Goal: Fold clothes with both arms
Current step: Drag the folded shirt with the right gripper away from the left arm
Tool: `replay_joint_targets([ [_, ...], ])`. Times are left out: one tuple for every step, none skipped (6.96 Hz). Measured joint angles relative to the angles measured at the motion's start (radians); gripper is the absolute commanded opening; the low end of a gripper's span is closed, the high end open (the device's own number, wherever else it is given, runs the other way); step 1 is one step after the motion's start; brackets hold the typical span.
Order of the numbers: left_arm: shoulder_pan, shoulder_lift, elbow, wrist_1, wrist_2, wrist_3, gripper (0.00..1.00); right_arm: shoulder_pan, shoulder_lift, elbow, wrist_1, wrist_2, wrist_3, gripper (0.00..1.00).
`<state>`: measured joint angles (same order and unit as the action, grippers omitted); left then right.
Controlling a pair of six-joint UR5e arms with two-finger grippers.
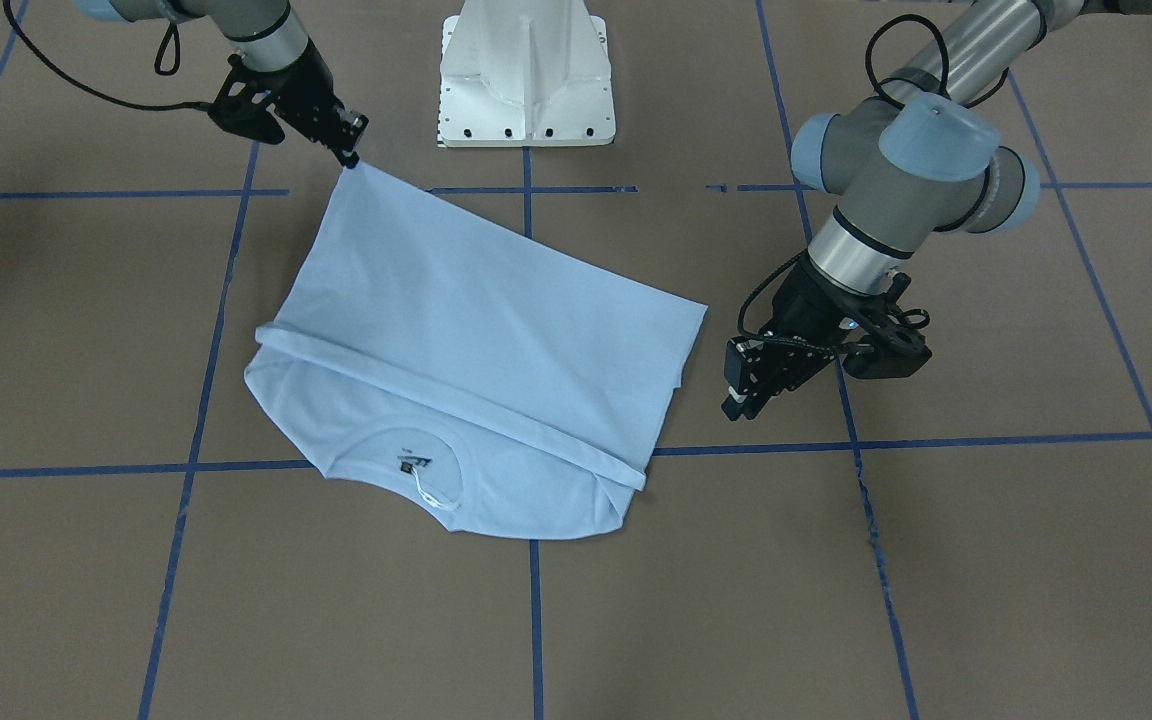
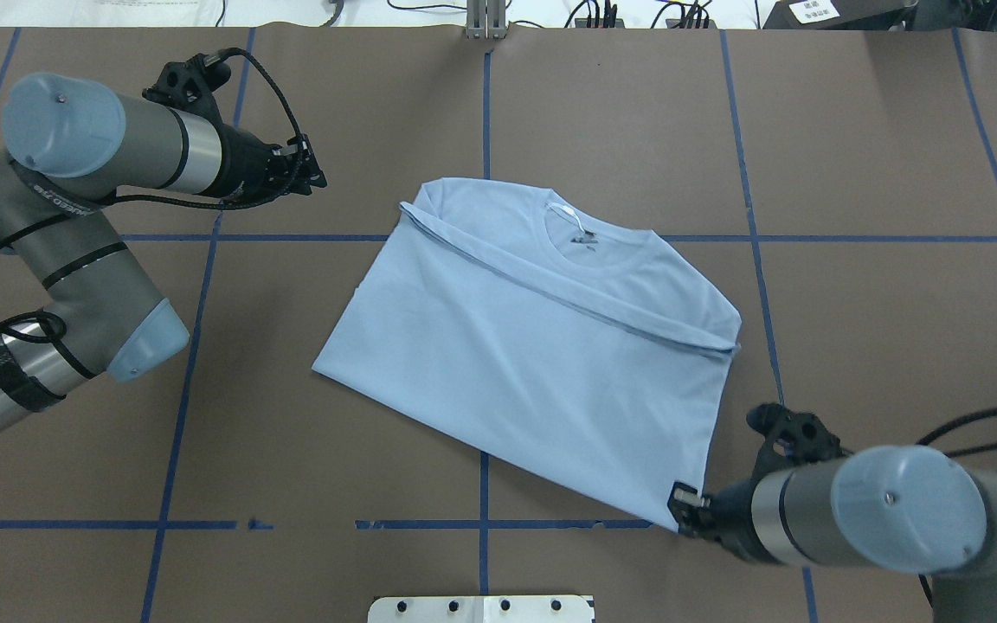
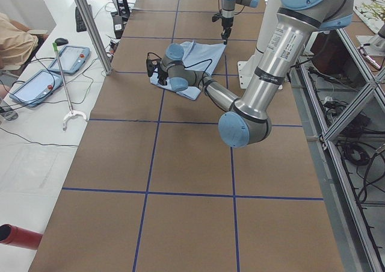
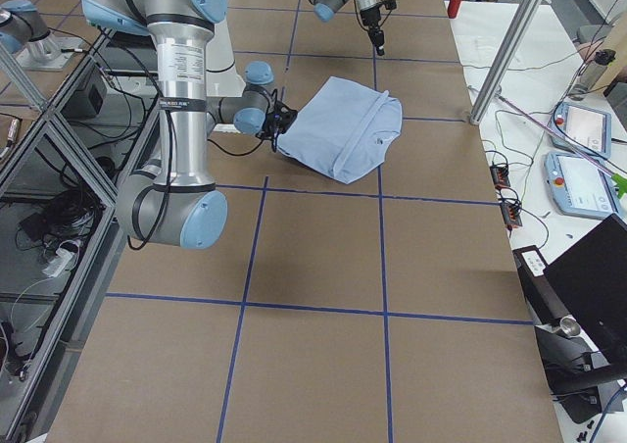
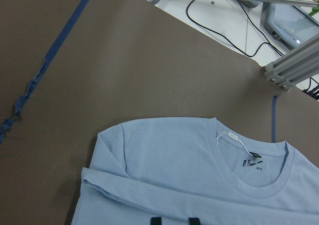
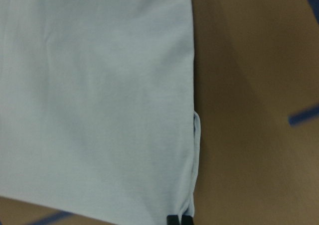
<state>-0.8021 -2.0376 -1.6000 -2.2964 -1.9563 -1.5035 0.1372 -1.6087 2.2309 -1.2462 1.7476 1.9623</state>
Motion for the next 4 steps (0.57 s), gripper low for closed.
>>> replay_joint_targets([
  [0.009, 0.013, -0.041, 0.003, -0.049, -0.049, 0.32, -0.120, -0.029, 0.033, -0.001, -0.009, 0.054, 0.97],
  [0.029, 0.041, -0.088, 0.005, -0.078, -0.144, 0.35, -0.221, -0.041, 0.046, -0.001, -0.044, 0.093, 1.00],
  [0.064, 0.079, -0.136, 0.006, -0.086, -0.225, 0.37, -0.297, -0.048, 0.048, -0.004, -0.119, 0.113, 1.00],
  [0.100, 0.115, -0.172, 0.006, -0.082, -0.279, 0.39, -0.325, -0.052, 0.048, -0.016, -0.188, 0.121, 1.00],
])
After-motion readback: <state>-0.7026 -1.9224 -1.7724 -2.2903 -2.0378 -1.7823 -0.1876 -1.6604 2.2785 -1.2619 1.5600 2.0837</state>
